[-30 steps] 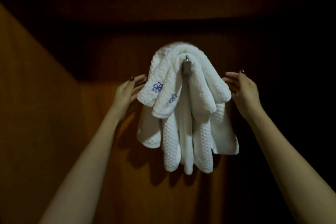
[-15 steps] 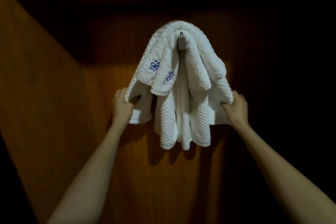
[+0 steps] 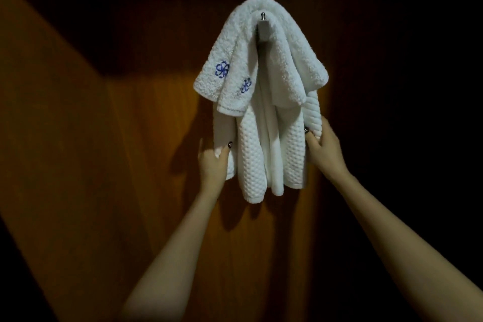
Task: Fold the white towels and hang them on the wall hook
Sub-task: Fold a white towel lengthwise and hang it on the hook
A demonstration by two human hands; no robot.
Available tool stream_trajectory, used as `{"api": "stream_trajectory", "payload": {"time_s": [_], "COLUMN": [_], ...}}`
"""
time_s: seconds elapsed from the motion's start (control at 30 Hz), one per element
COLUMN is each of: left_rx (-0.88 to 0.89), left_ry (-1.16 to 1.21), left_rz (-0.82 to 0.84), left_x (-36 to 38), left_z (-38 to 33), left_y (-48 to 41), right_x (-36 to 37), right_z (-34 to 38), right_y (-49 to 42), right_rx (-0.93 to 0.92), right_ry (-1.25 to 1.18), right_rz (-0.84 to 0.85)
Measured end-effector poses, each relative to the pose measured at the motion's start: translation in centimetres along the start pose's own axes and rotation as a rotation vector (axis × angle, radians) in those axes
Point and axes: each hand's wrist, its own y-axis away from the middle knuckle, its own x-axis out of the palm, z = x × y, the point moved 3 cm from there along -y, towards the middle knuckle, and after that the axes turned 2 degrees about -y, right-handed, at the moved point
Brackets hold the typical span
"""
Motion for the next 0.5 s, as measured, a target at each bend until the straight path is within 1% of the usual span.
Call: {"api": "stream_trajectory", "payload": {"time_s": [0.07, 0.13, 0.23, 0.33, 0.4, 0.5], "left_rx": [0.056, 0.118, 0.089, 0.060, 0.042, -0.008], "left_ry": [0.051, 0.095, 0.151, 0.096, 0.019, -0.046], "left_rz": [0.005, 0.025, 0.170, 0.296, 0.301, 0.237], "left_x": [0.6, 1.0, 2.0, 2.7, 3.0, 2.1], "left_z": [-0.7, -1.1, -1.2, -1.3, -1.4, -1.4], "left_y": [1.5, 2.8, 3.1, 3.3, 3.4, 2.9], "right_x": [1.1, 2.0, 2.8, 3.2, 3.6, 4.0], "right_z": [0.3, 0.1, -0.1, 0.2, 0.6, 1.1], "right_y": [1.4, 2.6, 3.4, 4.0, 4.5, 5.2], "right_rx": [-0.015, -0.011, 0.041, 0.046, 0.052, 0.071], "right_ry": [-0.062, -0.063, -0.116, -0.129, -0.069, 0.045], "right_rz": [0.077, 0.123, 0.145, 0.180, 0.203, 0.197]}}
